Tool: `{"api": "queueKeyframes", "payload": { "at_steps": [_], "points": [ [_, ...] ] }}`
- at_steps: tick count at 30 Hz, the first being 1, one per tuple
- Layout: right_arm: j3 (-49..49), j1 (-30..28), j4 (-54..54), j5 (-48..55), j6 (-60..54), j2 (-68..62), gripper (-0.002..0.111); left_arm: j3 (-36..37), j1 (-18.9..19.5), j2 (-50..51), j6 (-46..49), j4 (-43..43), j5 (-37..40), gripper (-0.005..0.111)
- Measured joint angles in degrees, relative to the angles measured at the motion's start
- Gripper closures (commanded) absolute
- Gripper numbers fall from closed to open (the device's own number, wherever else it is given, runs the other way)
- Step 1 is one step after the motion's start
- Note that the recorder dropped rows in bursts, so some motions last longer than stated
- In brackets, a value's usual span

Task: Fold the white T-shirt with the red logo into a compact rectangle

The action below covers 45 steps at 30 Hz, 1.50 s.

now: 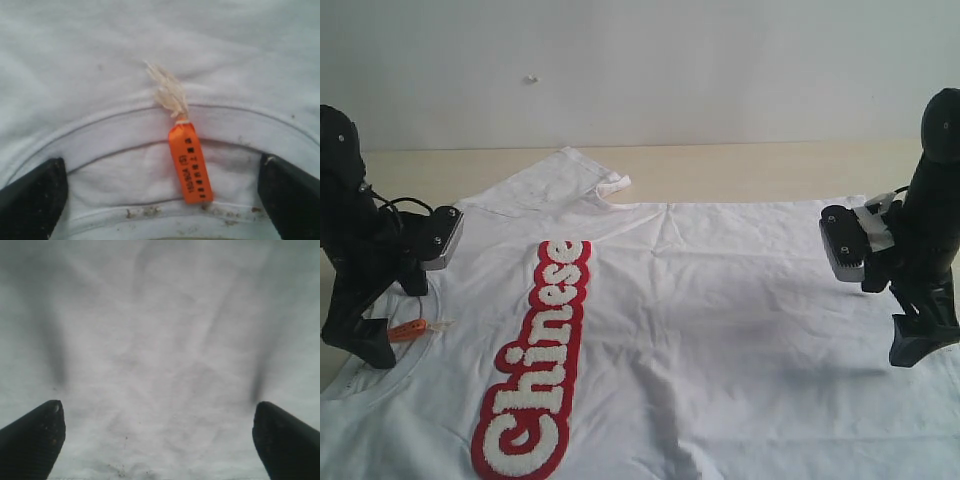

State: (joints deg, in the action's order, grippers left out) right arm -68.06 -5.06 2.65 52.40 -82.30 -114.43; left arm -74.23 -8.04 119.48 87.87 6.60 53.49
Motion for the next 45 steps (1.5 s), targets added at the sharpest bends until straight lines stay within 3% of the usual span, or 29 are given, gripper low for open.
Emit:
{"api": "queueKeyframes", "payload": {
  "at_steps": [18, 29, 38, 45],
  "points": [
    [-0.89, 0.0, -1.27, 0.67, 1.11, -2.24, 0.013, -0.94, 0.45, 1.49, -0.29, 4.19, 0.3, 0.002],
    [0.58, -0.02, -1.27, 5.08, 4.29, 5.2, 0.013, -0.94, 0.45, 1.49, -0.29, 5.07, -0.03, 0.002],
    [10.42, -0.02, -2.65, -7.03, 6.72, 6.49, 0.013, -0.94, 0.45, 1.62, -0.29, 5.66, -0.03, 0.002],
    [11.51, -0.02, -2.65, -16.72, 6.86, 6.49, 0.013, -1.02, 0.45, 1.62, -0.29, 5.66, -0.03, 0.002]
  ]
}}
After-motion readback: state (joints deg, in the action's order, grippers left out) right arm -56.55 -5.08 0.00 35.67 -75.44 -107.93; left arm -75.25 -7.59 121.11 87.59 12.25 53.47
